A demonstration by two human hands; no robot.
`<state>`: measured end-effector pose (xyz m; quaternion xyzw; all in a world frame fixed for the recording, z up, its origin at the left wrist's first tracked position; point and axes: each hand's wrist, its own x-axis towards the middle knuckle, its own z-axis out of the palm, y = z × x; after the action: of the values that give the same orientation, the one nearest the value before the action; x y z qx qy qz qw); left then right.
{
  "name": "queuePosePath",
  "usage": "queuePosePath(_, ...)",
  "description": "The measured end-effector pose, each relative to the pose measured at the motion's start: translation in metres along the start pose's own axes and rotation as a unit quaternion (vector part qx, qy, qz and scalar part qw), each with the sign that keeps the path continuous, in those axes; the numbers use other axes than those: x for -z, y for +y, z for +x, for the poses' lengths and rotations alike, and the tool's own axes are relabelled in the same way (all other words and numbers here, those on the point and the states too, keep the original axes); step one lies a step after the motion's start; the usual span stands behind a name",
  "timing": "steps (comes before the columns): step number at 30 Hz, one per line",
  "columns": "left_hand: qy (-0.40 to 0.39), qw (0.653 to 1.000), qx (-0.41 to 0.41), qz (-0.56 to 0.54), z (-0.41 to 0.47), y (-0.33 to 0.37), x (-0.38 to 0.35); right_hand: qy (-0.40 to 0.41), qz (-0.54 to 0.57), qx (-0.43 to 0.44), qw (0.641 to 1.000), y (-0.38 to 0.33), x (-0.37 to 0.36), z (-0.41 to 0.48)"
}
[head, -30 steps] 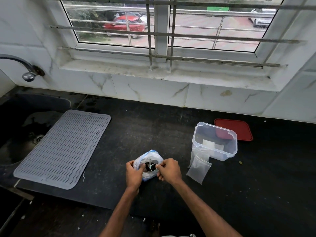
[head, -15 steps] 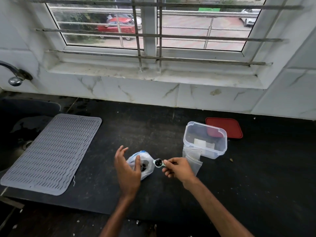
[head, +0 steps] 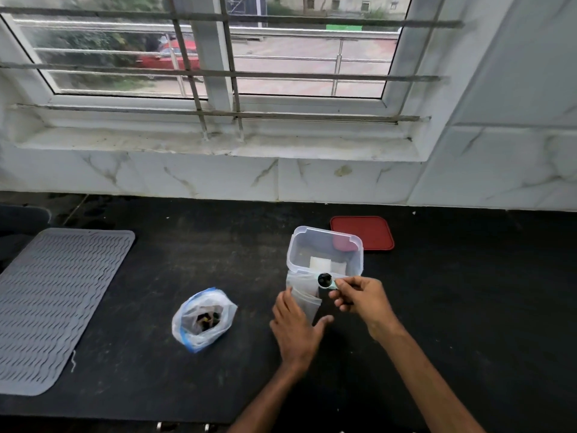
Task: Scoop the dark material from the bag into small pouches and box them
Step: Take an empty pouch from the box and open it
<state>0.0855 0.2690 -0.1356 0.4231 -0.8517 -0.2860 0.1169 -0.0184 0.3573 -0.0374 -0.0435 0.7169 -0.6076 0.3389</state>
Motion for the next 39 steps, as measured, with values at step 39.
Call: queuePosePath(39, 0.065, 0.950, 0.024, -0.303, -0.011, 0.023, -0.006, -0.030, -0.157, 0.178, 0.971, 0.026, 0.003, 0.031)
